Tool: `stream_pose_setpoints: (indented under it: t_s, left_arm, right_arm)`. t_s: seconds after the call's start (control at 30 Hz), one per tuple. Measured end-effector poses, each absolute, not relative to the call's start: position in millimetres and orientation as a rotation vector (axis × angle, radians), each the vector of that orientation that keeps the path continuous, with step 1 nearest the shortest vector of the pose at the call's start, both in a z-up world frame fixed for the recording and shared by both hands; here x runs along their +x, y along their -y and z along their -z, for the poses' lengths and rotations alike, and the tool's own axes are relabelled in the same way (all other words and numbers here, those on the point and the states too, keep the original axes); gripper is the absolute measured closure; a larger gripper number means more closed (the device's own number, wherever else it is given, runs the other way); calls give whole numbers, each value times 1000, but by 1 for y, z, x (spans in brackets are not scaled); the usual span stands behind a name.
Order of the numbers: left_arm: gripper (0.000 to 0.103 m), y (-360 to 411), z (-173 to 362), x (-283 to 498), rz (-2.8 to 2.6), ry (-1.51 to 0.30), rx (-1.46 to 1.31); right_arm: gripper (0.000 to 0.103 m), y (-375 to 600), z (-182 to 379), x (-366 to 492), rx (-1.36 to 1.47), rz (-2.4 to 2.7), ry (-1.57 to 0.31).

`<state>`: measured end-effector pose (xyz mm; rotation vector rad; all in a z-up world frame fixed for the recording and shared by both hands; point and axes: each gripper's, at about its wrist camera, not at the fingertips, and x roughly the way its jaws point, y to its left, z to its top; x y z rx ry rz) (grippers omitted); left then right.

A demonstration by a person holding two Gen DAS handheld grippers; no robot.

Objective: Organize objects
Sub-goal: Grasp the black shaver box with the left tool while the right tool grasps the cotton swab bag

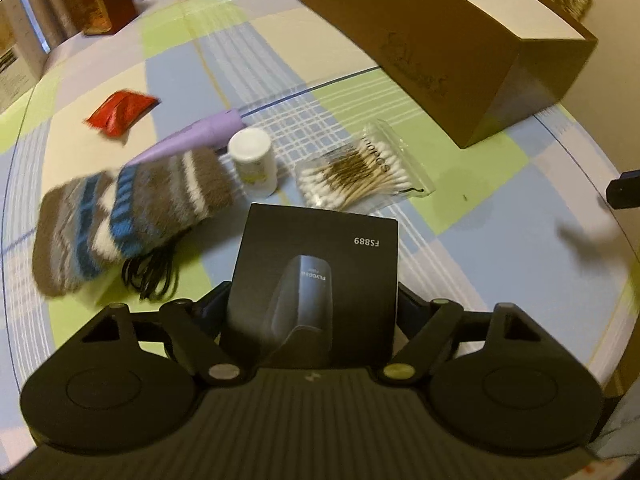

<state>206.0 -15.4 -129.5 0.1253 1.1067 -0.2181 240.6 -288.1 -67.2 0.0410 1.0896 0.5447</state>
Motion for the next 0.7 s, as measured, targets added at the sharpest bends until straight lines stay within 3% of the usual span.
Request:
stream_pose_setpoints:
  t_s: [0.13,0.23,0.37,0.7]
  left_arm:
    - [24,7,127,188,159,-1104,72]
    - [24,-8,125,171,82,-1110,16]
    - [24,-36,122,152,-27,-1115,-39]
    - [24,-116,118,119,-336,-1095,-229]
  right_arm:
    - [3,256,66,236,-43,-716,-1033]
    - [25,223,68,231,-123,-865,-995]
    - [43,181,77,233,-213,-981,-954]
    - [47,97,106,264,-449,-1105,-890]
